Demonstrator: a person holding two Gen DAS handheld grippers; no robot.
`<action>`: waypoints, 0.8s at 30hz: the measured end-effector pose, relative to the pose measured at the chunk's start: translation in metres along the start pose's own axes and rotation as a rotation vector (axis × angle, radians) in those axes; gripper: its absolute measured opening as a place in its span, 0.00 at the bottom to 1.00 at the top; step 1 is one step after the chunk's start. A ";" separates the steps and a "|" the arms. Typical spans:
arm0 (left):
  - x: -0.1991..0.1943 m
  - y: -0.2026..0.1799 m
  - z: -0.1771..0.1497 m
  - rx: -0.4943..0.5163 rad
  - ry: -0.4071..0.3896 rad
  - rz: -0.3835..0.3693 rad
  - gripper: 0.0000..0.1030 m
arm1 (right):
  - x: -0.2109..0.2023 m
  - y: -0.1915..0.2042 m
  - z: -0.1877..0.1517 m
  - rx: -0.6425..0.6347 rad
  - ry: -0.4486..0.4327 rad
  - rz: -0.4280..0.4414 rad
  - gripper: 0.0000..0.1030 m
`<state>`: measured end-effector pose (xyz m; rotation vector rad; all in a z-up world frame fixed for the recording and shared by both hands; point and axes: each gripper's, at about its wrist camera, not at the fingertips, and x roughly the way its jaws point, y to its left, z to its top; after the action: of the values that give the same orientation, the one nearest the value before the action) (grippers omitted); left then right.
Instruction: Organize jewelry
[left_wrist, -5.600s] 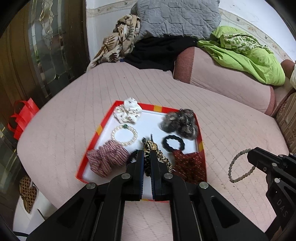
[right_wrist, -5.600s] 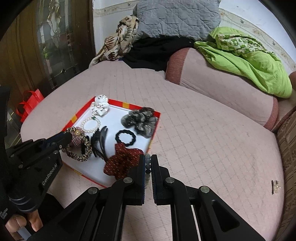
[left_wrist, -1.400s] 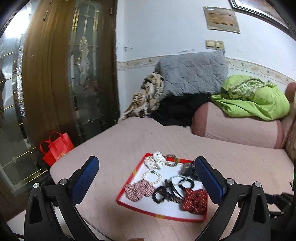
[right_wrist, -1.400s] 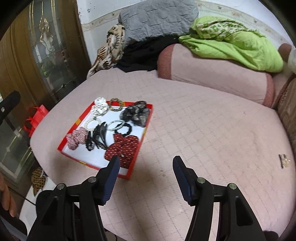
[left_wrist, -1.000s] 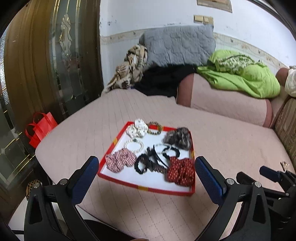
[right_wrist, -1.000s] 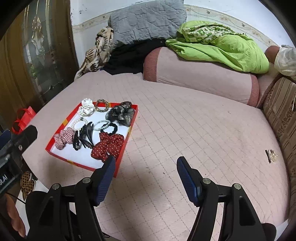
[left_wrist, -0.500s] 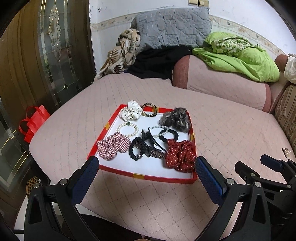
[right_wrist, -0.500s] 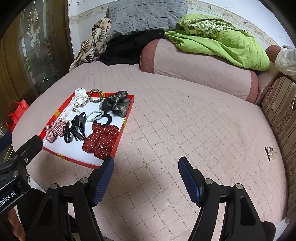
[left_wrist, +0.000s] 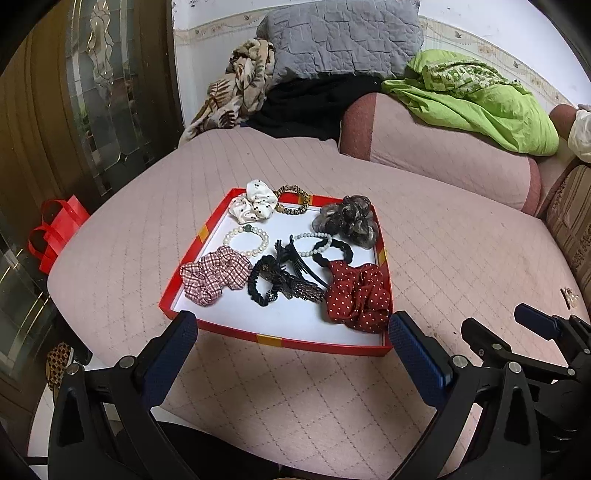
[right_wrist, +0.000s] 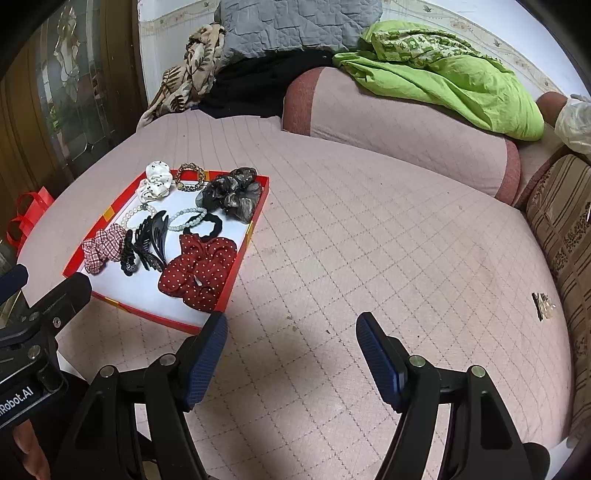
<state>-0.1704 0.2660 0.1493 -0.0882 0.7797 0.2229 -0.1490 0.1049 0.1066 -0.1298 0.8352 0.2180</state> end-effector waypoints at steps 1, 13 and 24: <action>0.001 0.000 0.000 0.002 0.003 -0.001 1.00 | 0.001 0.000 0.000 0.000 0.002 0.000 0.74; 0.012 -0.001 -0.003 -0.008 0.046 -0.027 1.00 | 0.008 0.001 0.000 -0.001 0.018 0.000 0.74; 0.019 -0.005 -0.005 0.010 0.067 -0.025 1.00 | 0.014 0.001 -0.002 -0.004 0.030 0.005 0.74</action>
<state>-0.1593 0.2635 0.1320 -0.0962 0.8463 0.1926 -0.1414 0.1073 0.0949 -0.1348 0.8651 0.2231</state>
